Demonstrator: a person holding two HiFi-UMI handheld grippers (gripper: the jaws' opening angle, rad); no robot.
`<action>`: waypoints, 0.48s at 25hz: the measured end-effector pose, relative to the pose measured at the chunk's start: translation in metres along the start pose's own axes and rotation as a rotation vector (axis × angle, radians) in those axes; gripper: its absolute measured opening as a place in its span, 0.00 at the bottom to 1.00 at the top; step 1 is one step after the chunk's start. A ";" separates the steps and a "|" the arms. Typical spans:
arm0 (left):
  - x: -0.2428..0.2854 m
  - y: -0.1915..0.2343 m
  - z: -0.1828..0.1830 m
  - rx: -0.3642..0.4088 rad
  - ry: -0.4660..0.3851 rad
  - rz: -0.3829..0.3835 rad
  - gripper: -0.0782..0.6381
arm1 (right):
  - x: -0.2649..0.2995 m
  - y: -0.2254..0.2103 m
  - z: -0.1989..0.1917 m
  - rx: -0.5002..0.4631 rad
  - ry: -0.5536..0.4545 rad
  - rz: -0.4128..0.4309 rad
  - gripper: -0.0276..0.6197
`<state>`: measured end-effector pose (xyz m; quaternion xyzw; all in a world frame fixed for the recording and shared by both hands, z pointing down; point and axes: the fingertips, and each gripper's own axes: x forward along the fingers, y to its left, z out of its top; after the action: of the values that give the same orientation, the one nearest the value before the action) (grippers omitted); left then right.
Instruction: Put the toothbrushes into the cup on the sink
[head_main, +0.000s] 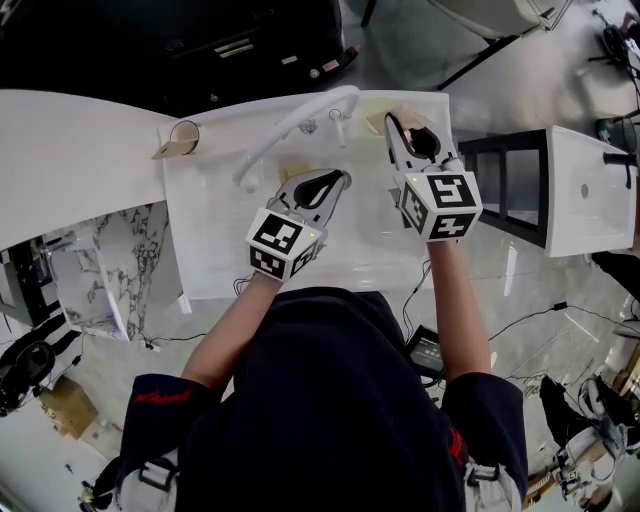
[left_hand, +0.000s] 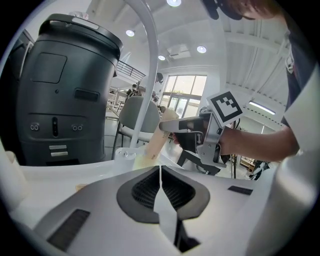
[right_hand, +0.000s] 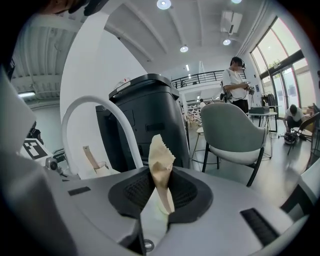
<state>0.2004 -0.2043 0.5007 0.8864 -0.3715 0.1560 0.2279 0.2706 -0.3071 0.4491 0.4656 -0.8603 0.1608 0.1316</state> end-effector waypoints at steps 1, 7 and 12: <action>0.000 0.000 0.000 0.000 0.000 0.002 0.14 | 0.001 0.001 -0.002 0.001 0.004 0.007 0.17; -0.001 0.000 -0.003 -0.009 0.002 0.013 0.14 | 0.008 0.002 -0.019 0.020 0.047 0.027 0.20; -0.003 0.001 -0.006 -0.016 0.007 0.026 0.14 | 0.011 0.006 -0.025 0.027 0.061 0.052 0.25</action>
<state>0.1967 -0.1999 0.5046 0.8792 -0.3834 0.1590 0.2340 0.2617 -0.3032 0.4751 0.4398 -0.8653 0.1899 0.1474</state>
